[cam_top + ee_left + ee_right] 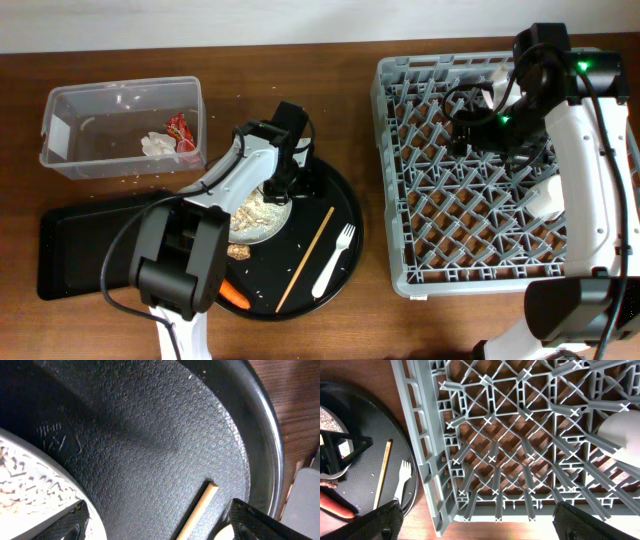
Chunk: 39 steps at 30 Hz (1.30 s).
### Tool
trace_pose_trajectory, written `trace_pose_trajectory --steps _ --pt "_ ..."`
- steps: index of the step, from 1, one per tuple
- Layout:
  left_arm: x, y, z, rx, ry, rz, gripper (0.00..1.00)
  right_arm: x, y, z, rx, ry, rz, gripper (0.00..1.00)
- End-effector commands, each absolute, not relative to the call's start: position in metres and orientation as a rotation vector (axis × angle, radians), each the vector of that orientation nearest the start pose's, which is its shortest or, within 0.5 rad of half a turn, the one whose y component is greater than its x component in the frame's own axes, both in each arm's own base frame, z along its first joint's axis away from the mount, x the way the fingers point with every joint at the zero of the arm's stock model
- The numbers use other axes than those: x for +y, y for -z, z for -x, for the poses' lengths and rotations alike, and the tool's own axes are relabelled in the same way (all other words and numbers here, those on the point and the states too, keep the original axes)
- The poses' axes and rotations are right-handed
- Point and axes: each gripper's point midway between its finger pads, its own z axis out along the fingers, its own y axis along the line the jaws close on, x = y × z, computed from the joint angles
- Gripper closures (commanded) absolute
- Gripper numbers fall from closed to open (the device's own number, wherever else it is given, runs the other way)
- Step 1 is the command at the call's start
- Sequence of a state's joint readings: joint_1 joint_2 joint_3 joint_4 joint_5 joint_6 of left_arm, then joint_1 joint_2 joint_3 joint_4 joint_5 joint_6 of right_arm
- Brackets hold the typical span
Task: Sort waste into correct bins and load items into the dishwasher rack
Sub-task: 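Grasp the white plate of rice with the left gripper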
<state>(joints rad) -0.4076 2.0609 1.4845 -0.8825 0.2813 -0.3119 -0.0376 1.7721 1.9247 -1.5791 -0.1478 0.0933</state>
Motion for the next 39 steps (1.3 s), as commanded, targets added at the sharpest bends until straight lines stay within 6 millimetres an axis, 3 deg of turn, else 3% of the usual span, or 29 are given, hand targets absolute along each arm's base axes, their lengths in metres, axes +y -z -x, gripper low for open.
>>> trace_pose_trajectory --steps 1,3,5,11,18,20,24,28,32,35,39 --pt "-0.184 -0.009 -0.340 3.180 0.287 -0.146 0.18 0.011 -0.225 -0.340 3.000 -0.208 -0.162 0.01" --pt "-0.168 -0.006 -0.340 3.184 0.146 -0.144 0.19 0.011 -0.225 -0.340 3.001 -0.208 -0.162 0.01" --pt "-0.169 -0.007 -0.340 3.185 0.152 -0.144 0.19 0.011 -0.225 -0.340 3.001 -0.208 -0.162 0.01" --pt "-0.189 -0.024 -0.345 3.153 0.325 -0.186 0.19 0.011 -0.225 -0.340 3.000 -0.208 -0.162 0.01" --pt "-0.211 -0.024 -0.327 3.162 0.331 -0.335 0.20 0.011 -0.225 -0.340 3.000 -0.208 -0.162 0.02" --pt "-0.209 -0.016 -0.324 3.160 0.329 -0.370 0.20 0.011 -0.225 -0.340 3.000 -0.208 -0.163 0.01" --pt "-0.185 -0.009 -0.332 3.132 0.097 -0.369 0.21 0.011 -0.225 -0.340 3.000 -0.208 -0.163 0.01" --pt "-0.175 -0.009 -0.332 3.133 0.009 -0.369 0.32 0.011 -0.225 -0.340 3.000 -0.208 -0.163 0.01" --pt "-0.178 -0.009 -0.328 3.138 0.005 -0.388 0.79 0.011 -0.225 -0.340 3.001 -0.208 -0.163 0.01" --pt "-0.177 -0.009 -0.325 3.147 -0.012 -0.399 0.89 0.011 -0.225 -0.340 3.001 -0.208 -0.163 0.01" --pt "-0.153 -0.013 -0.334 3.099 -0.236 -0.398 0.99 0.011 -0.224 -0.338 3.009 -0.208 -0.164 0.01"
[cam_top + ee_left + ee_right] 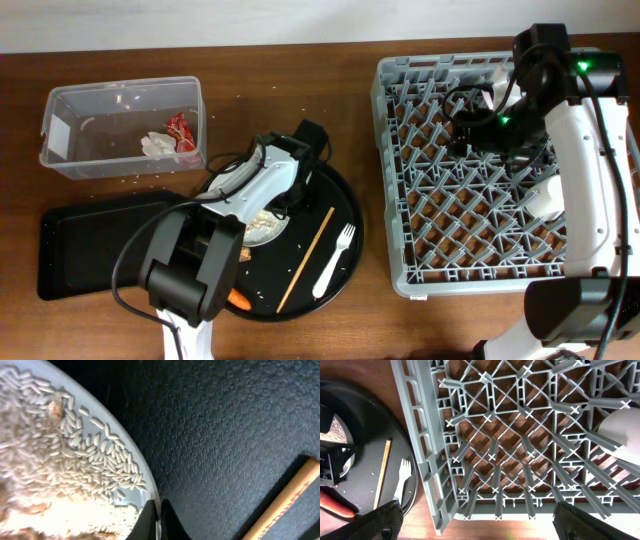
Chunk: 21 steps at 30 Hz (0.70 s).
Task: Sort waste into correct bins and load items into the dishwasher rack
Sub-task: 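Grasp the white plate of rice with the left gripper, then tip the plate over the black tray to dump the rice and shells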
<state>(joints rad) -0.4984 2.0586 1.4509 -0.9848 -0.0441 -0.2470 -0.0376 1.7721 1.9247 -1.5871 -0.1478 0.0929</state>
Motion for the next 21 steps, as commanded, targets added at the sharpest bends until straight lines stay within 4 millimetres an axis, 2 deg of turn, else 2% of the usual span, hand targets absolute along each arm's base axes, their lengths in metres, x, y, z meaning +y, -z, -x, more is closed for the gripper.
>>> trace_pose_trajectory --steps 1,7,11,14,16,17,18,20,21 --pt "-0.145 -0.020 -0.338 3.083 -0.318 -0.399 1.00 0.011 -0.224 -0.338 3.009 -0.208 -0.164 0.01" --pt "-0.137 -0.065 -0.356 3.021 -0.460 -0.378 1.00 0.011 -0.224 -0.336 3.016 -0.208 -0.165 0.01" --pt "-0.133 -0.082 -0.348 3.046 -0.505 -0.328 1.00 0.011 -0.224 -0.336 3.016 -0.208 -0.165 0.01" --pt "-0.127 -0.105 -0.341 3.028 -0.485 -0.280 1.00 0.011 -0.224 -0.335 3.019 -0.204 -0.165 0.01" --pt "-0.105 -0.135 -0.341 3.001 -0.422 -0.170 1.00 0.009 -0.224 -0.333 3.027 -0.185 -0.168 0.01" --pt "-0.095 -0.141 -0.342 3.005 -0.388 -0.111 1.00 0.009 -0.224 -0.333 3.027 -0.185 -0.168 0.01" --pt "-0.075 -0.146 -0.346 3.003 -0.374 -0.019 1.00 0.009 -0.224 -0.333 3.028 -0.185 -0.168 0.01" --pt "-0.046 -0.145 -0.350 3.035 -0.317 0.109 1.00 0.009 -0.224 -0.333 3.031 -0.185 -0.168 0.01" --pt "-0.039 -0.145 -0.351 3.041 -0.303 0.134 1.00 0.009 -0.223 -0.333 3.031 -0.184 -0.168 0.01"
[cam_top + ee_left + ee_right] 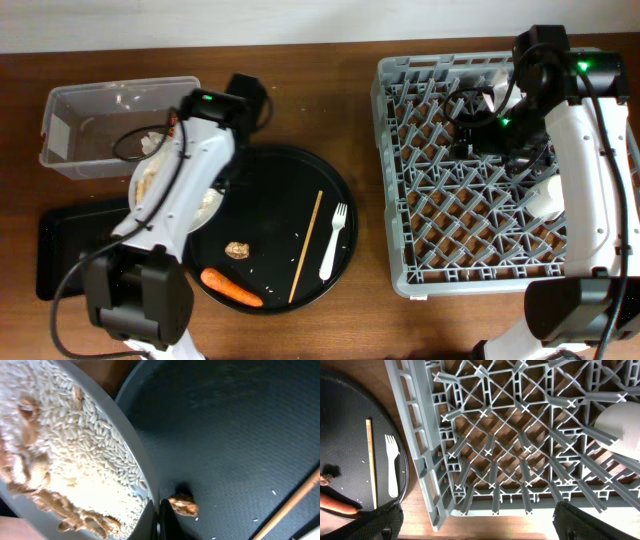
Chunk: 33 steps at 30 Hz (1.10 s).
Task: Sort waste into correct bins and load items into the dishwasher rack
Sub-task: 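Tip the plate over the black tray to dump the rice and shells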
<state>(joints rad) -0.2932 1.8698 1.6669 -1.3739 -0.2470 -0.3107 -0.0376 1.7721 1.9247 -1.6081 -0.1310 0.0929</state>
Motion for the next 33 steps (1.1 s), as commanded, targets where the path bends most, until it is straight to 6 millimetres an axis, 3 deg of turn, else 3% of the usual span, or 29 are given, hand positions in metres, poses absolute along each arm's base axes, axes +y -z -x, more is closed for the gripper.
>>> trace_pose_trajectory --steps 1,6,11,15,17,19,25,30,33 --pt "-0.025 -0.144 -0.351 3.050 -0.273 0.208 1.00 0.009 -0.223 -0.333 3.031 -0.184 -0.168 0.01" --pt "0.008 -0.141 -0.355 3.079 0.066 0.350 1.00 0.009 -0.223 -0.331 3.038 -0.184 -0.169 0.02" --pt "0.015 -0.149 -0.353 3.037 0.480 0.402 1.00 0.009 -0.223 -0.331 3.038 -0.184 -0.169 0.01" --pt "0.021 -0.165 -0.345 2.944 0.819 0.413 1.00 0.008 -0.223 -0.331 3.039 -0.180 -0.170 0.01" --pt "0.027 -0.186 -0.344 2.790 1.070 0.389 1.00 0.004 -0.223 -0.330 3.044 -0.144 -0.172 0.01" --pt "0.045 -0.196 -0.342 2.688 1.151 0.422 1.00 0.004 -0.223 -0.330 3.044 -0.144 -0.173 0.01" --pt "0.070 -0.240 -0.331 2.329 1.358 0.306 1.00 0.004 -0.223 -0.328 3.050 -0.144 -0.173 0.01" --pt "0.084 -0.224 -0.317 2.208 1.463 0.451 1.00 0.004 -0.222 -0.327 3.056 -0.143 -0.174 0.01" --pt "0.084 -0.228 -0.320 2.156 1.443 0.387 1.00 0.004 -0.222 -0.326 3.059 -0.143 -0.174 0.01"
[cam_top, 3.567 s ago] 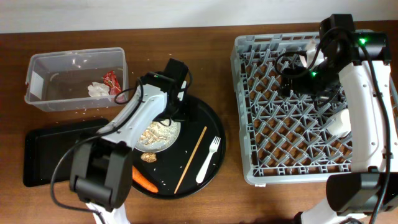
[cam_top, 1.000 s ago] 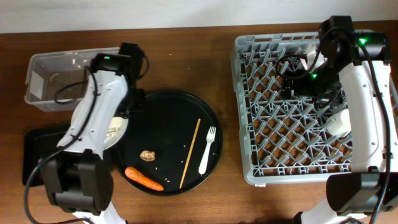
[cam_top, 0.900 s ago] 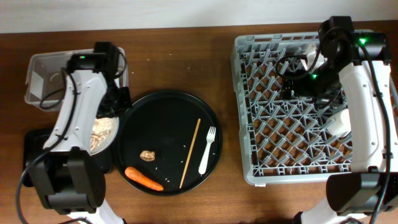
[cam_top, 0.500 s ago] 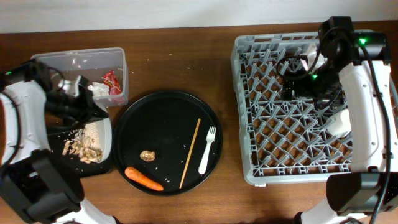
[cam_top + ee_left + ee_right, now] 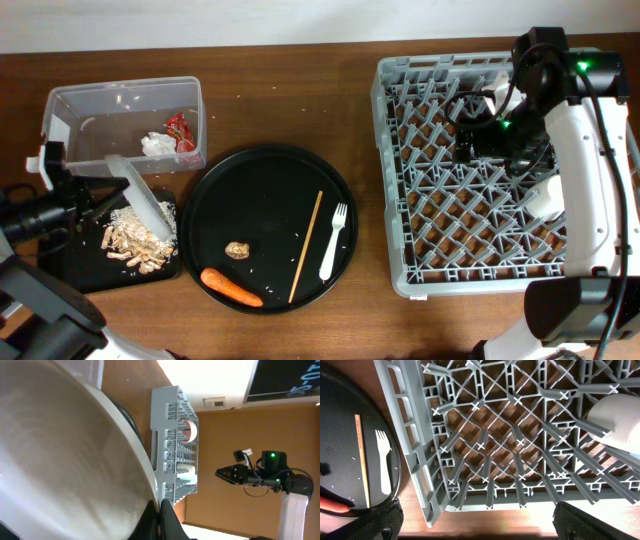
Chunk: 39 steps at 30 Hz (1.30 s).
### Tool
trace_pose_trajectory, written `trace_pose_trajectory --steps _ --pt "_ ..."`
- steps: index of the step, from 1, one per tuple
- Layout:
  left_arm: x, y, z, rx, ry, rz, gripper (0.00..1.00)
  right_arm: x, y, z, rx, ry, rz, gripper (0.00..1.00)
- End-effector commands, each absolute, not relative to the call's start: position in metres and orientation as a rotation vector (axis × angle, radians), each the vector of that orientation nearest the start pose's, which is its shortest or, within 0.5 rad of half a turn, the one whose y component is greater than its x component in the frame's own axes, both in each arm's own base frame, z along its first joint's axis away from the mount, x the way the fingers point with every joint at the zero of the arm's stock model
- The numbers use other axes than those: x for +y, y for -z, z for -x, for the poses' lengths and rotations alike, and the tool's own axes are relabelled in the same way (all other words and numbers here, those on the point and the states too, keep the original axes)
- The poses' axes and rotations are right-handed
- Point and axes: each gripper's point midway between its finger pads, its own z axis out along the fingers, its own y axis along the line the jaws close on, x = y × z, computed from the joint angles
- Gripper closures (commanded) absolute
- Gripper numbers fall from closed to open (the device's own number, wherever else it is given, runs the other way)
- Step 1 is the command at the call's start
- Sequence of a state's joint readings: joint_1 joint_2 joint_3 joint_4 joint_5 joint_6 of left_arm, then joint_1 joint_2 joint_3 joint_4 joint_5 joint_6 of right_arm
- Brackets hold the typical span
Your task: Sort waste into correct bins and load items into the dishwasher rack
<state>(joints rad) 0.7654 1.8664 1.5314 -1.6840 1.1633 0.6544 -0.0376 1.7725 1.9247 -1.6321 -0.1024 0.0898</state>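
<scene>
My left gripper (image 5: pixel 100 185) is shut on the rim of a white plate (image 5: pixel 140 205), held steeply tilted over the black rectangular tray (image 5: pixel 60 270) at the far left. Rice and food scraps (image 5: pixel 135 245) lie heaped on that tray below it. In the left wrist view the plate (image 5: pixel 65 450) looks bare, with both fingers (image 5: pixel 159 517) pinching its edge. The round black tray (image 5: pixel 270 180) holds a carrot (image 5: pixel 230 288), a brown scrap (image 5: pixel 237 249), a chopstick (image 5: pixel 305 245) and a white fork (image 5: pixel 332 240). My right gripper (image 5: pixel 478 140) hovers open over the grey dishwasher rack (image 5: pixel 400 180).
A clear bin (image 5: pixel 70 110) with wrappers (image 5: pixel 175 135) stands at the back left. White cups (image 5: pixel 550 195) sit in the rack's right side, one showing in the right wrist view as a cup (image 5: pixel 620 420). Fork (image 5: pixel 382 467) and chopstick (image 5: pixel 362 465) lie left of the rack wall (image 5: pixel 410 460).
My left gripper has moved with the plate from beside the clear bin to over the black rectangular tray. The plate is now tipped and bare, its rice and scraps on that tray. The right arm barely shifted.
My left gripper stood open at the rim of the rice plate on the round tray. Then it was shut on the rim. Then it held the full plate up near the clear bin. Now the food lies on the black rectangular tray. The right gripper stayed open over the rack.
</scene>
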Motion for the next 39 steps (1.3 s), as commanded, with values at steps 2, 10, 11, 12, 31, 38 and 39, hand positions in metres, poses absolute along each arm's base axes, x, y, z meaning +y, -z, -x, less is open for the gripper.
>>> trace_pose_trajectory --steps 2,10,11,12,31,38,39 --pt "0.089 -0.229 -0.322 2.144 1.392 0.345 1.00 0.000 -0.222 -0.324 3.066 -0.104 -0.177 0.02" --pt "0.095 -0.234 -0.311 2.150 1.395 0.422 1.00 0.000 -0.222 -0.324 3.067 -0.104 -0.177 0.01" --pt "0.096 -0.237 -0.308 2.145 1.398 0.449 1.00 0.000 -0.222 -0.324 3.069 -0.104 -0.177 0.01" --pt "0.107 -0.215 -0.304 2.288 1.322 0.576 1.00 0.000 -0.222 -0.324 3.066 -0.104 -0.177 0.01" --pt "-0.198 -0.112 -0.332 2.920 0.282 -0.564 1.00 0.000 -0.222 -0.320 3.082 -0.106 -0.179 0.01" --pt "-0.183 -0.136 -0.338 2.889 0.284 -0.503 0.43 0.015 -0.223 -0.321 3.077 -0.235 -0.165 0.01" --pt "-0.160 -0.161 -0.343 2.842 0.289 -0.412 0.40 0.031 -0.226 -0.323 3.057 -0.351 -0.059 0.01"
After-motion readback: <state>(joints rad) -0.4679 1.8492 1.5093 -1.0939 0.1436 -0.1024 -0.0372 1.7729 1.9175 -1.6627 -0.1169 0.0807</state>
